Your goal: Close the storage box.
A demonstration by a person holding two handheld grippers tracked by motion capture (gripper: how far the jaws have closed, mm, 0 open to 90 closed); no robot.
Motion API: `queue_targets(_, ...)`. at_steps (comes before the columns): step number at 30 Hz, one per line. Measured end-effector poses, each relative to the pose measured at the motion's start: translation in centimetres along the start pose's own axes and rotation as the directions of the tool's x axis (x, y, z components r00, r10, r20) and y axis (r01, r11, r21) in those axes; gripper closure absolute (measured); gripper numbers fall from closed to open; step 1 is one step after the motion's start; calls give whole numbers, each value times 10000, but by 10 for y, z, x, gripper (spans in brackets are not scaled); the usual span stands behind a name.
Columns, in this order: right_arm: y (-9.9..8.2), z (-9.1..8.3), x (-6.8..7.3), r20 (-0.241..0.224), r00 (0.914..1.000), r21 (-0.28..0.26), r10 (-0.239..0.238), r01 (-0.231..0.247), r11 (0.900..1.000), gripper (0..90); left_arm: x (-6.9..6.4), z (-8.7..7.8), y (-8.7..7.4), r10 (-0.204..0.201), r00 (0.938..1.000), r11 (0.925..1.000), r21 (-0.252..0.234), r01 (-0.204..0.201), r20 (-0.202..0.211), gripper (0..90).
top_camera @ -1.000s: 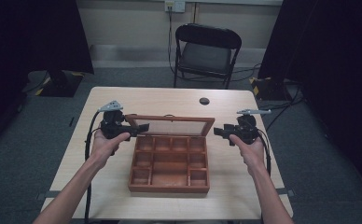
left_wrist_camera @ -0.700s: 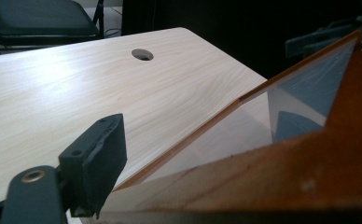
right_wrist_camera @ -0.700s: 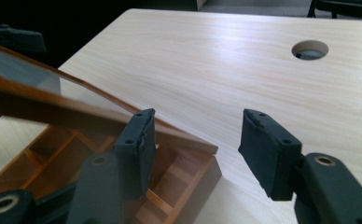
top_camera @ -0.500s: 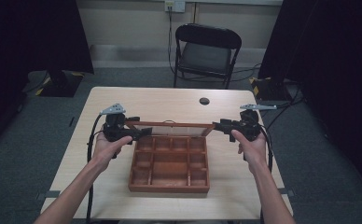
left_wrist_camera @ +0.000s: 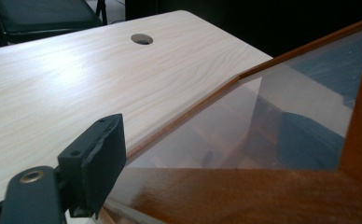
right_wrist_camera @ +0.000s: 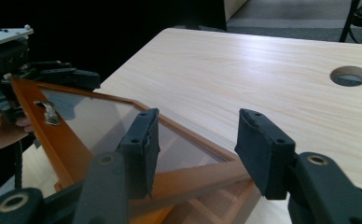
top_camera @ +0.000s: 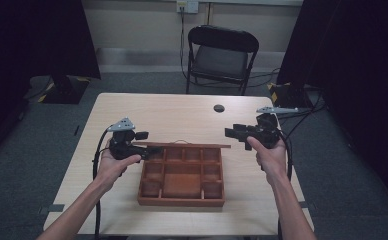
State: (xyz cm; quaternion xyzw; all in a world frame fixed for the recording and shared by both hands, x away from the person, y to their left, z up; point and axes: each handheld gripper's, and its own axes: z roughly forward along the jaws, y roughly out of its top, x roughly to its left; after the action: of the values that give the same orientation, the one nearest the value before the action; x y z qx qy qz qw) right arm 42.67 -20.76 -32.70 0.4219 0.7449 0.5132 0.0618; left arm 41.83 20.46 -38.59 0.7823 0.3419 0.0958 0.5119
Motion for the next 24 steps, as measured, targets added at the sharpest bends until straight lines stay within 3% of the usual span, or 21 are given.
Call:
queue_targets(3,4,3,12,-111,9997,-21,-225,225,9997,457,-2,-3,0,261,9996,9996,142,-259,-144,158)
queue_targets(4,6,7,20,-293,9984,77,-492,494,9987,457,-2,-3,-1,263,9995,9996,113,-261,-154,159)
queue_targets(6,7,9,23,-444,9973,125,-580,586,9982,457,-3,-4,-3,208,9995,9998,70,-206,-222,159)
queue_targets(9,12,15,35,-743,9931,336,-902,929,9951,445,-5,-5,-6,327,9990,9995,3,-327,-311,159)
queue_targets(10,15,20,44,-1032,9893,495,-1028,1084,9929,411,-5,-6,-6,389,9987,9992,35,-388,-314,159)
queue_targets(13,17,25,49,-1263,9858,626,-1104,1189,9909,412,-6,-7,-8,350,9990,9994,49,-349,-279,159)
queue_targets(17,17,38,62,-1676,9784,1023,-1207,1390,9850,513,-6,-8,-13,419,9986,9991,60,-417,-309,161)
queue_targets(20,17,40,65,-1903,9757,1029,-1087,1299,9862,545,-7,-9,-17,394,9984,9992,44,-392,-406,159)
queue_targets(22,17,42,68,-1995,9754,1076,-943,1175,9872,596,-7,-8,-20,-13,9996,9999,-129,9,-297,158)
queue_targets(24,15,45,71,-2179,9713,1225,-949,1237,9847,643,-8,-7,-22,35,9993,9999,-131,-40,-367,157)
